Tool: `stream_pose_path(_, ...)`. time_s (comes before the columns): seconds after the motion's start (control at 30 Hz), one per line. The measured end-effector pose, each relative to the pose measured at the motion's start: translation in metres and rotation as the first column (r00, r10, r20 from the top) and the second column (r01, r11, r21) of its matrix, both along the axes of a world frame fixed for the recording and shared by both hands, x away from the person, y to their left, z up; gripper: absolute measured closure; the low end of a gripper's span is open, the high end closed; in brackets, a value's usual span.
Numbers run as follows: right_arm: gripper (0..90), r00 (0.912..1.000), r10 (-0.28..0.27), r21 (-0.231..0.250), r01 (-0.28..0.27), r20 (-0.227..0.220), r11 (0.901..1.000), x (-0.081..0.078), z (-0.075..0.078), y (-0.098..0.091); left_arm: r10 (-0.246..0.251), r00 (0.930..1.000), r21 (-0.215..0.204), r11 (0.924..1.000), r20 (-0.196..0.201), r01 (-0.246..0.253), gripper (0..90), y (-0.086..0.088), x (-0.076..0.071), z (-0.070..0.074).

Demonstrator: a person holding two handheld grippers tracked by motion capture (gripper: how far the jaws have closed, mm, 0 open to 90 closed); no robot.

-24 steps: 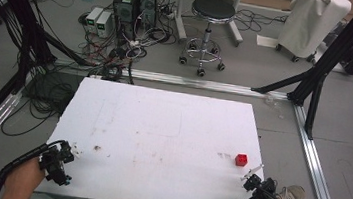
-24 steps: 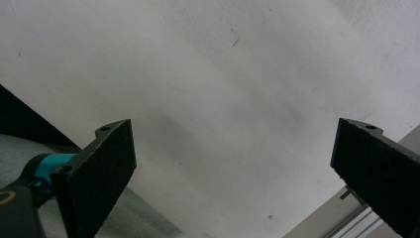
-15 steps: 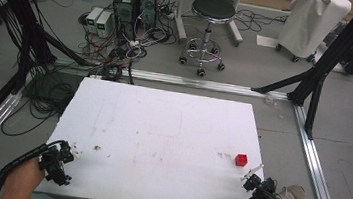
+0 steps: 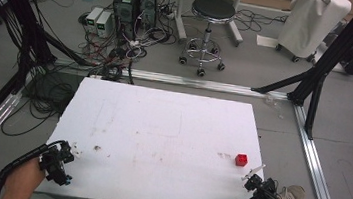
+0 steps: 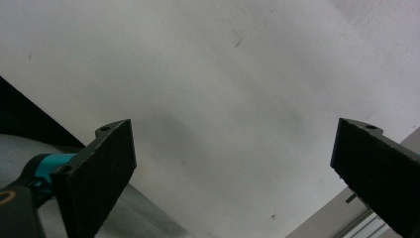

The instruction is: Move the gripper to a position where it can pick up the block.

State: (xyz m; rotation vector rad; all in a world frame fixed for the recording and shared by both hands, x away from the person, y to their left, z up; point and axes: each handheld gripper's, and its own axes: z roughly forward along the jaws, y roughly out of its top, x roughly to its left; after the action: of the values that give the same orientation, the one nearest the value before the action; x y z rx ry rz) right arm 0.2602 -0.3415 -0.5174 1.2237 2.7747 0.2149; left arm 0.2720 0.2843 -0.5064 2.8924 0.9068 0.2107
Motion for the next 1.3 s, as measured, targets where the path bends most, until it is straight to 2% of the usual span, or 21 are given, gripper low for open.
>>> stream_pose_path(0.23,2.9,0.9999,-0.009,0.017,0.008,0.009,0.9998,0.003,0.005,-0.002,0.008,1.0,-0.008,0.9999,0.005,-0.008,22.4,0.001,-0.001,0.001)
stream_pose_path(0.3,2.9,0.9999,0.007,0.027,-0.008,0.009,0.9996,0.006,0.008,0.0,0.011,0.9999,-0.009,0.9999,0.008,-0.011,22.3,0.001,-0.001,0.002)
stream_pose_path(0.6,2.9,0.9998,0.019,0.032,-0.019,0.004,0.9993,0.024,0.01,0.001,0.018,0.9997,-0.016,0.9997,0.018,-0.017,22.3,0.004,-0.002,0.002)
stream_pose_path(0.83,2.9,0.9993,0.032,0.043,-0.033,0.017,0.9985,0.038,0.017,-0.009,0.016,0.9996,-0.02,0.9997,0.023,-0.015,22.4,0.003,-0.003,0.002)
stream_pose_path(1.13,2.9,0.9975,0.069,0.047,-0.07,0.015,0.9964,0.056,0.024,-0.02,0.012,0.9997,-0.015,0.9998,0.022,-0.011,22.4,0.003,-0.002,0.001)
stream_pose_path(1.3,2.9,0.9918,0.126,0.037,-0.127,0.017,0.9912,0.065,0.029,-0.026,0.009,0.9996,-0.01,0.9999,0.026,-0.008,22.3,0.001,-0.002,0.001)
